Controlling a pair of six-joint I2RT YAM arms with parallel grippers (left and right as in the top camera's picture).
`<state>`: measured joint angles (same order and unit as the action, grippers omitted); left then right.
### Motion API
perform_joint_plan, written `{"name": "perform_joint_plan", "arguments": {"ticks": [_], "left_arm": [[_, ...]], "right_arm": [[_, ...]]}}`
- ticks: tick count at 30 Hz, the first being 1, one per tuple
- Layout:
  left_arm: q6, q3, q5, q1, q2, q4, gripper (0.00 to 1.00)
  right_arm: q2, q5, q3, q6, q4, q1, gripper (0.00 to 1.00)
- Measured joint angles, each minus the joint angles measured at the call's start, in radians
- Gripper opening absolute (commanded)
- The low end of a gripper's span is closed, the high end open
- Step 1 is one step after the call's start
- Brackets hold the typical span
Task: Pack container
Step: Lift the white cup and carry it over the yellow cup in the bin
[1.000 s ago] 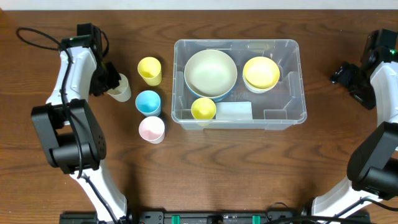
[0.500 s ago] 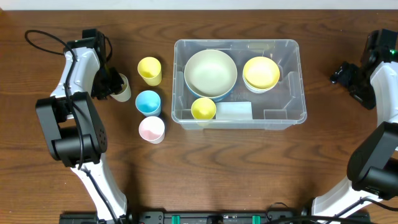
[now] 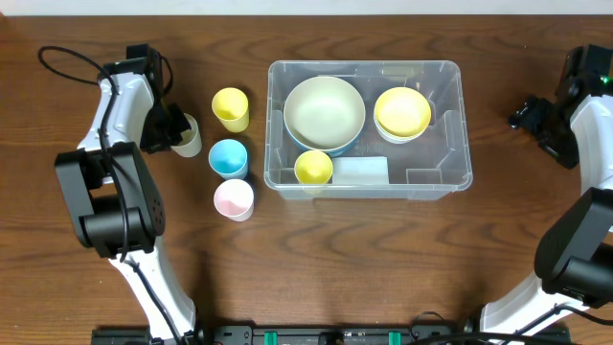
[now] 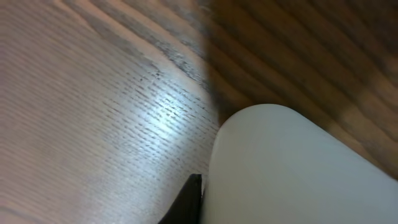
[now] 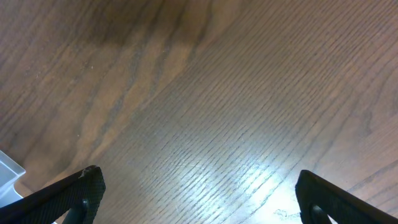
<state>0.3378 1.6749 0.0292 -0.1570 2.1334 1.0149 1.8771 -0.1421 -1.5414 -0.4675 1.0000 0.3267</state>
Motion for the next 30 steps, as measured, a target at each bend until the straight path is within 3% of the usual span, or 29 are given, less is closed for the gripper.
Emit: {"name": "perform_joint_plan", "arguments": {"ticks": [12, 21, 30], "left_arm": [[0.001, 0.0, -0.001, 0.0, -0.105, 0.037, 0.06], [-0.032, 0.004, -0.13, 0.016, -0.484, 0.032, 0.06], [-0.154, 0.011, -0.213, 0.273, -0.737, 0.017, 0.06]], "right_arm": [[0.0, 0.0, 0.0, 0.0, 0.0, 0.0, 0.99], [0.0, 0.0, 0.0, 0.0, 0.0, 0.0, 0.99], [0.0, 0.0, 0.0, 0.0, 0.0, 0.0, 0.99]]}}
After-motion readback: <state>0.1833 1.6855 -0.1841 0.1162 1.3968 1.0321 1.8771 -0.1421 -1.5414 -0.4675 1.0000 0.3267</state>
